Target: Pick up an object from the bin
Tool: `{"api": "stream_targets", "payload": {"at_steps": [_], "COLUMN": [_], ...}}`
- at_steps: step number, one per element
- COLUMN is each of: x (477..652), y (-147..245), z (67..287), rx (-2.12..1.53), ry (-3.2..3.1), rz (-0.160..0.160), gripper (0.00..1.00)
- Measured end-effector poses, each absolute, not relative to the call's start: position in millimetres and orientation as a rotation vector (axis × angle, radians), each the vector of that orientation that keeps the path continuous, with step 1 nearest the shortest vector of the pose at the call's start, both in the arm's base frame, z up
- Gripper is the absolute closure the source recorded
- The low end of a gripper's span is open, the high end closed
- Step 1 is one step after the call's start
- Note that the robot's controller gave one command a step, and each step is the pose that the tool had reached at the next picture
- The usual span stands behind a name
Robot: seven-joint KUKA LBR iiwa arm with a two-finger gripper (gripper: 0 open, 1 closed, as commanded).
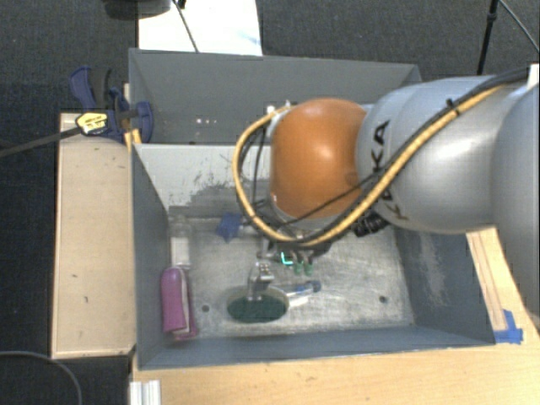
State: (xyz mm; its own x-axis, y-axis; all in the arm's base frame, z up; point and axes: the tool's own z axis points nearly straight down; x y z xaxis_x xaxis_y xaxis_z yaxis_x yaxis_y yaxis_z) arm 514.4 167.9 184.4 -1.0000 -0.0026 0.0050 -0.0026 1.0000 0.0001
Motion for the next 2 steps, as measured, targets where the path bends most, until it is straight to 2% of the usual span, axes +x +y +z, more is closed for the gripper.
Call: {"api": "stream_targets", "payload": {"at_steps": [1,2], "x": [487.8,489.6], "y": [126.2,127.8], "z": [71.6,74.4], "rx": [0.125,0.117], "ry": [-3.15,-3.157], "rz": [-0.003,-0.007], "gripper": [0.0,1.0]}}
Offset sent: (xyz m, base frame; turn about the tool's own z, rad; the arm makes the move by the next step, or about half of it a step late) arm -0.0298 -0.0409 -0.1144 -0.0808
